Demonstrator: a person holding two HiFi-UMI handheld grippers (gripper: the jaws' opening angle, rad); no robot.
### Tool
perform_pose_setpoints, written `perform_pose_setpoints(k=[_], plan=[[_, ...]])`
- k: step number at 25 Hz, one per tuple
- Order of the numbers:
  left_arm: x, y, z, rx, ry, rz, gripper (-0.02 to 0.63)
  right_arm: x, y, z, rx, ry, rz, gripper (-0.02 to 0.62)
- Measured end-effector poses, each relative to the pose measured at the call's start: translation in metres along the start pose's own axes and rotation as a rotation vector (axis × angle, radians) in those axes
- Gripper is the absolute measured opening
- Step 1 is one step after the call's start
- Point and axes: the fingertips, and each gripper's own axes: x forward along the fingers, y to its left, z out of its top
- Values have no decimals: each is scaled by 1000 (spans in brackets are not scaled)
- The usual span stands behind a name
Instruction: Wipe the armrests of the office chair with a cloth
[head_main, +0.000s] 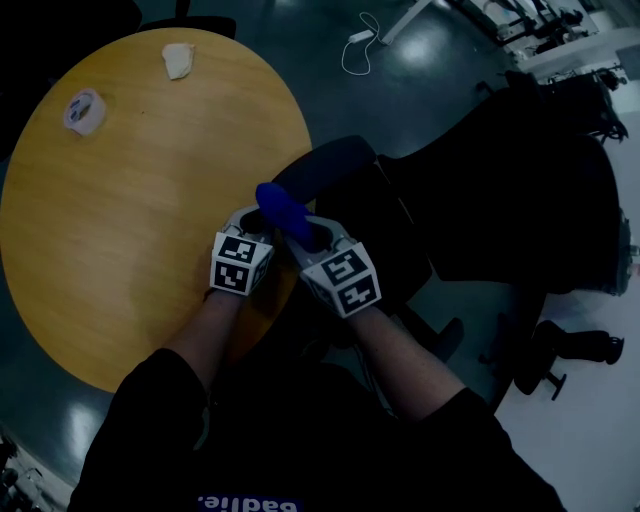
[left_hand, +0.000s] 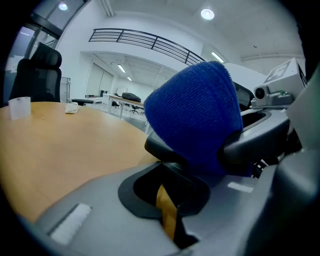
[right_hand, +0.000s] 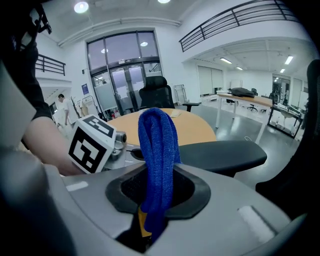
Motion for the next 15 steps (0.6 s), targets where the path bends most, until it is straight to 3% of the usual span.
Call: perform_pose_setpoints(k=[7, 15], plan=[[-31, -17, 0, 8, -20, 24, 14, -68, 23, -14, 76, -125, 69, 89], [-68, -92, -8, 66, -35, 8, 14, -224, -15, -81, 115, -226, -108, 89]])
